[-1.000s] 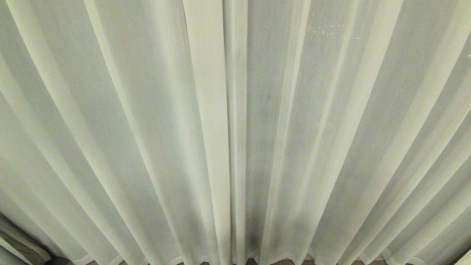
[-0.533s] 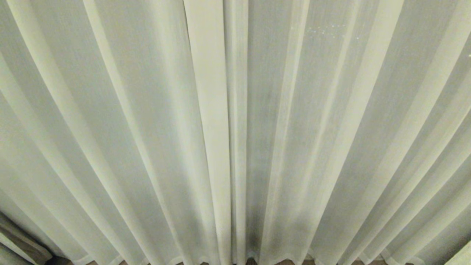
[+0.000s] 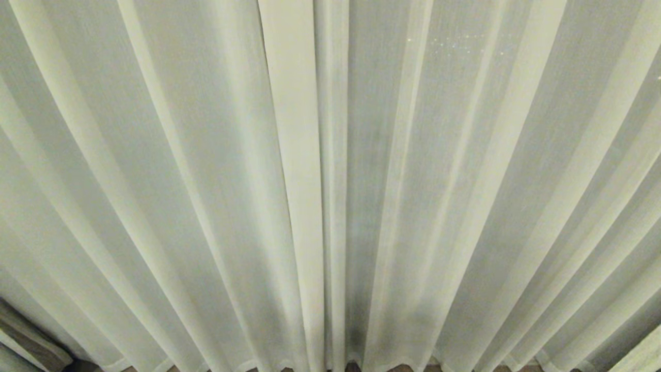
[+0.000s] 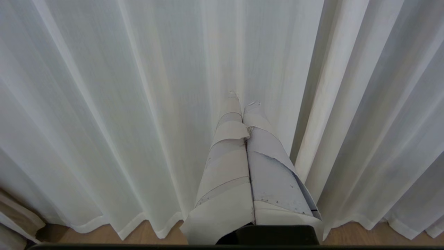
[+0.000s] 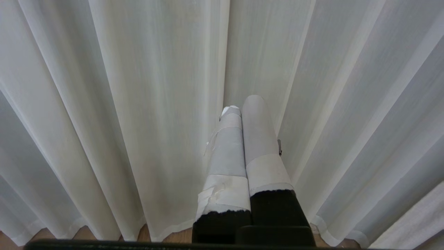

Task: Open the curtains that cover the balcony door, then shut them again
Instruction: Pull the outer curtains open on both sides

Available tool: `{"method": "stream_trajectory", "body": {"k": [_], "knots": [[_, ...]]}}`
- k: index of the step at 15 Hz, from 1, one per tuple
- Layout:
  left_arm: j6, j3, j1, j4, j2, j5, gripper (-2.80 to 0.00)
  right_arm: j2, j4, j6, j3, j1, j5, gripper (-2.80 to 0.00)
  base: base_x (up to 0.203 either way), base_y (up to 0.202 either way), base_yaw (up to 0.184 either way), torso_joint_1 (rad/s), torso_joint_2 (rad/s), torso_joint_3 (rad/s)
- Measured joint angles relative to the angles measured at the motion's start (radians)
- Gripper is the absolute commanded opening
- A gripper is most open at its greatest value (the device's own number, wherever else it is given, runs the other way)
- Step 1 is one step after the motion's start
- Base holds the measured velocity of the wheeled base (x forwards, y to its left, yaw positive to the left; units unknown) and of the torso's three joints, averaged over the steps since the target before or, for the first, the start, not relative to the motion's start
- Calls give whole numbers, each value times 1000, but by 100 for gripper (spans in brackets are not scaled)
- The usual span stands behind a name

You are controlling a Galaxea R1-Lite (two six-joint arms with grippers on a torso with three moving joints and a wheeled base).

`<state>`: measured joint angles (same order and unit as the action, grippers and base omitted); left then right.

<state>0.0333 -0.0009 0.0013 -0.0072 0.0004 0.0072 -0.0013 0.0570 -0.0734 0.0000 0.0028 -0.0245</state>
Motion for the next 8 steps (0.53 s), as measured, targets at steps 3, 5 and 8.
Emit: {"method": "stream_trajectory", "body": {"k": [3, 5, 8], "knots": [[0, 0, 0, 0, 0, 0, -280, 0, 0, 0, 0, 0, 0, -280, 0, 0, 0, 0, 0, 0], [0, 0, 0, 0, 0, 0, -280, 0, 0, 1, 0, 0, 0, -280, 0, 0, 0, 0, 0, 0], [0, 0, 0, 0, 0, 0, -280, 0, 0, 0, 0, 0, 0, -280, 0, 0, 0, 0, 0, 0]]}}
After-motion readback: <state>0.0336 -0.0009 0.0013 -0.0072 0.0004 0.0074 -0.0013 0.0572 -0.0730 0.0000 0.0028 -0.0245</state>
